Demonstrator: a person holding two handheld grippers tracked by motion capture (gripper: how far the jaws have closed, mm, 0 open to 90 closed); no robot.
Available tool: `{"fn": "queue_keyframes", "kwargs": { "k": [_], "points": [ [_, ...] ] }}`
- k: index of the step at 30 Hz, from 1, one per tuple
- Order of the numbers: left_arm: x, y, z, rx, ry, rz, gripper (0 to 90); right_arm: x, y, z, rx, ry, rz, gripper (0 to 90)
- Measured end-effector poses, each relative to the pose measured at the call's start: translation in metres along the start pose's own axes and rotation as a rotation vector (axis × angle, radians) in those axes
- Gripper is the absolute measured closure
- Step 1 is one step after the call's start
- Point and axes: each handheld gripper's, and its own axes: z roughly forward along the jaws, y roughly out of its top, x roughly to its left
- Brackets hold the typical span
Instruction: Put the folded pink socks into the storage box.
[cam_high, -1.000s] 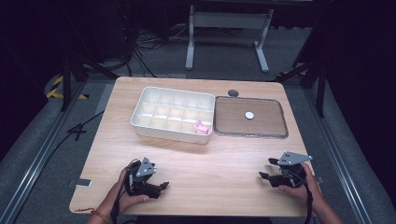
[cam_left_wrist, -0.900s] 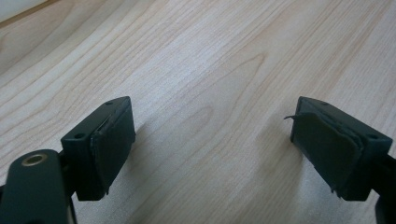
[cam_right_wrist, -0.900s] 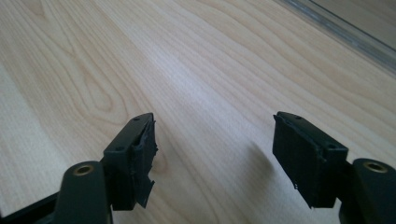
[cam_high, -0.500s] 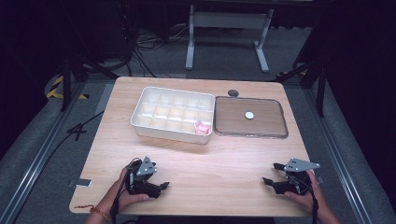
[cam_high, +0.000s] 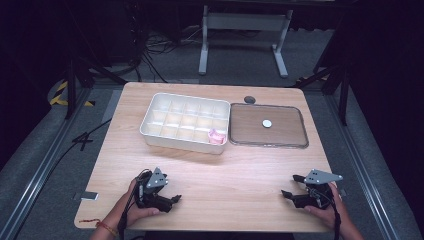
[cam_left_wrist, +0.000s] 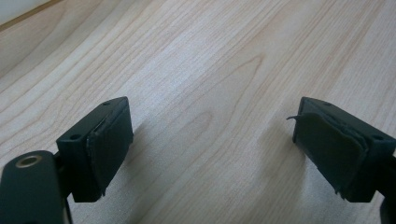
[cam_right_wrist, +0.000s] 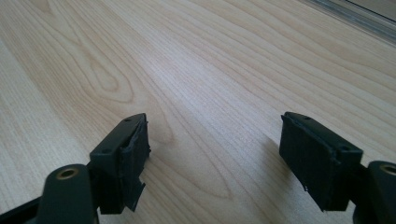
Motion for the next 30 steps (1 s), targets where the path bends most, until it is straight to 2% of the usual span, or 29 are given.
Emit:
{"fn": "queue_keyframes", "kwargs": {
  "k": [2, 11, 30],
  "points": [
    [-0.0004, 0.0, 0.0004, 0.0, -0.006, -0.008, 12.2, 0.0, 0.0, 0.0, 0.0, 0.0, 0.0, 24.4],
    [0.0004, 0.0014, 0.0018, -0.001, -0.01, 0.005, 11.4, 0.0, 0.0, 0.0, 0.0, 0.0, 0.0, 24.4],
    [0.0012, 0.0029, 0.0038, 0.003, -0.018, 0.002, 9.7, 0.0, 0.0, 0.0, 0.0, 0.0, 0.001, 24.4]
  ]
}}
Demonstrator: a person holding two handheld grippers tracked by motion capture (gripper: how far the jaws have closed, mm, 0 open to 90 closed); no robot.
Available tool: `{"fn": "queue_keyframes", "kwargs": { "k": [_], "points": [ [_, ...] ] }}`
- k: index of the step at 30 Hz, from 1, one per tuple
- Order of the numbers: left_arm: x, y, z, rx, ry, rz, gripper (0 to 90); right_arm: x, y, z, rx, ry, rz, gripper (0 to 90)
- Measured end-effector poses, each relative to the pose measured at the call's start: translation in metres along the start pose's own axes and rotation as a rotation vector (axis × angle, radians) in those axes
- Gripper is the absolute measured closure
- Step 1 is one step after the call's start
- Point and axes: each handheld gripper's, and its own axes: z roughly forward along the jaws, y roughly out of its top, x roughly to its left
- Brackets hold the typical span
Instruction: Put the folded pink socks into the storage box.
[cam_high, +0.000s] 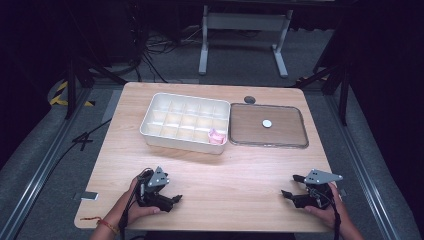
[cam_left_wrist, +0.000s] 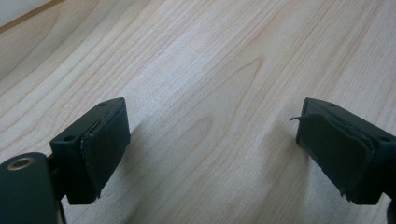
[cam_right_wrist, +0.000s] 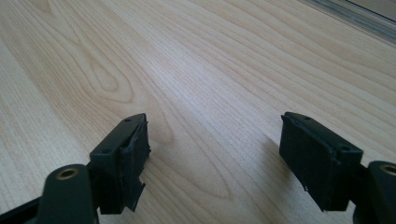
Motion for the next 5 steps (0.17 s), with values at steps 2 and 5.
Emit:
{"fn": "queue_keyframes", "kwargs": {
  "k": [2, 5],
  "points": [
    [-0.0001, 0.0, 0.0, 0.0, 0.001, -0.001, 9.6, 0.0, 0.0, 0.0, 0.0, 0.0, 0.0, 24.4],
    [-0.0002, 0.0, 0.0, 0.0, 0.002, -0.002, 9.6, 0.0, 0.0, 0.0, 0.0, 0.0, 0.0, 24.4]
  ]
}}
